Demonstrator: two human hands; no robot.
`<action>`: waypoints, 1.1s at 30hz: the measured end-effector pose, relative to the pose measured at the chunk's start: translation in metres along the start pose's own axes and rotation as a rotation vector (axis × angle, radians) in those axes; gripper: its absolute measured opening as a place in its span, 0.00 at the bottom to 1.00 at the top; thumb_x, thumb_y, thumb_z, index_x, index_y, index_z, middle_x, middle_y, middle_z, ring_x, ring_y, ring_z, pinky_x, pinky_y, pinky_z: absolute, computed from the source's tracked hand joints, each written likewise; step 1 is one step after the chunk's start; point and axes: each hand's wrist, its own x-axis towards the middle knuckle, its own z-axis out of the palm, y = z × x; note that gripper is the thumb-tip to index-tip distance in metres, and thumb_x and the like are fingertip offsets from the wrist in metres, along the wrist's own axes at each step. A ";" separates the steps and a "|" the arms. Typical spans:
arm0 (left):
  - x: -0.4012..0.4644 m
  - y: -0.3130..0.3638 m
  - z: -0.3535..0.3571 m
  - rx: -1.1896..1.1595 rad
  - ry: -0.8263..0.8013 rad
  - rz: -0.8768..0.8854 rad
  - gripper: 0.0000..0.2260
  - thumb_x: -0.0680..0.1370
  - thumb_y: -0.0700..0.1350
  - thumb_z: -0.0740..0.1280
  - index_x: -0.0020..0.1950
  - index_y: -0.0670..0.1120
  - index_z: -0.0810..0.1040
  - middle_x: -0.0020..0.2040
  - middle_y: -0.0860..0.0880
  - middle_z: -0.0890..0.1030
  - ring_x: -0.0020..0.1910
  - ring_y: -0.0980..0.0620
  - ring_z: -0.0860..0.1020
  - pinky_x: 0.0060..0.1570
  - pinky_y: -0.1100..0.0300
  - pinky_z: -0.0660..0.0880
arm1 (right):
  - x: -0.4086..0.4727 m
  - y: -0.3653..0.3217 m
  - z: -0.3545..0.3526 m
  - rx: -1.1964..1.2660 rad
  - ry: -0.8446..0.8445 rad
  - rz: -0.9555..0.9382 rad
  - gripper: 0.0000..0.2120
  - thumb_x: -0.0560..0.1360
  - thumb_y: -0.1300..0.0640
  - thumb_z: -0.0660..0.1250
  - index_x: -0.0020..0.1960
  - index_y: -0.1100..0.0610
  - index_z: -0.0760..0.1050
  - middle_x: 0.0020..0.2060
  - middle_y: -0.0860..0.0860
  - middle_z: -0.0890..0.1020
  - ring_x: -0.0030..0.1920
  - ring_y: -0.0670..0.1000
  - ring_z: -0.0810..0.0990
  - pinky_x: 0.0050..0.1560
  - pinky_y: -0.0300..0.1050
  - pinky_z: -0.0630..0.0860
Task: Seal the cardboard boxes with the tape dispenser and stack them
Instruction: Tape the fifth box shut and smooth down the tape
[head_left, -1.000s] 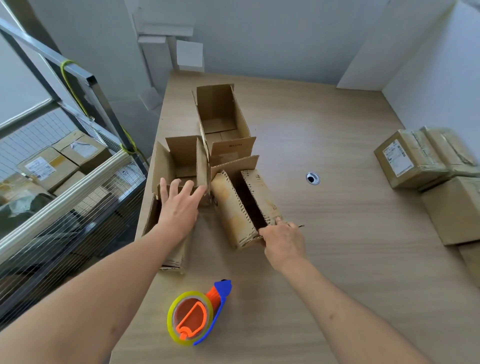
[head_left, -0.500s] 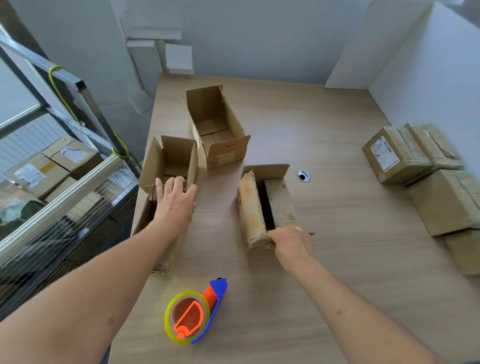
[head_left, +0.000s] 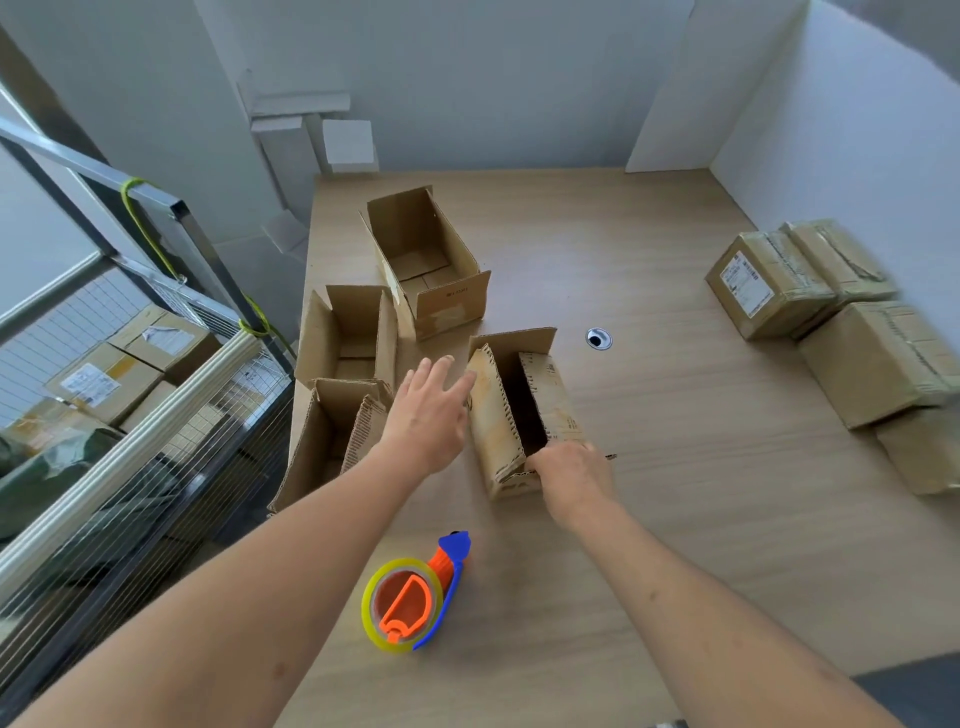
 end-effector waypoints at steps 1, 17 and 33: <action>-0.003 0.006 0.000 -0.013 -0.005 0.006 0.26 0.84 0.47 0.59 0.82 0.53 0.59 0.81 0.42 0.58 0.81 0.38 0.54 0.79 0.42 0.55 | -0.005 0.002 0.001 0.002 0.000 0.000 0.21 0.77 0.67 0.63 0.61 0.45 0.81 0.57 0.51 0.82 0.60 0.57 0.78 0.61 0.46 0.71; -0.065 0.125 0.028 -0.148 -0.132 -0.172 0.33 0.75 0.39 0.67 0.78 0.59 0.66 0.80 0.41 0.51 0.81 0.39 0.48 0.74 0.44 0.66 | -0.087 0.114 0.058 0.245 -0.070 -0.080 0.15 0.79 0.51 0.68 0.65 0.47 0.81 0.61 0.51 0.78 0.67 0.58 0.72 0.63 0.46 0.69; -0.146 0.191 0.050 -0.123 -0.215 -0.356 0.05 0.69 0.44 0.68 0.40 0.49 0.72 0.52 0.50 0.63 0.45 0.46 0.72 0.35 0.55 0.71 | -0.128 0.188 0.069 0.035 0.056 -0.415 0.40 0.72 0.65 0.71 0.80 0.50 0.60 0.81 0.50 0.58 0.81 0.55 0.53 0.76 0.49 0.55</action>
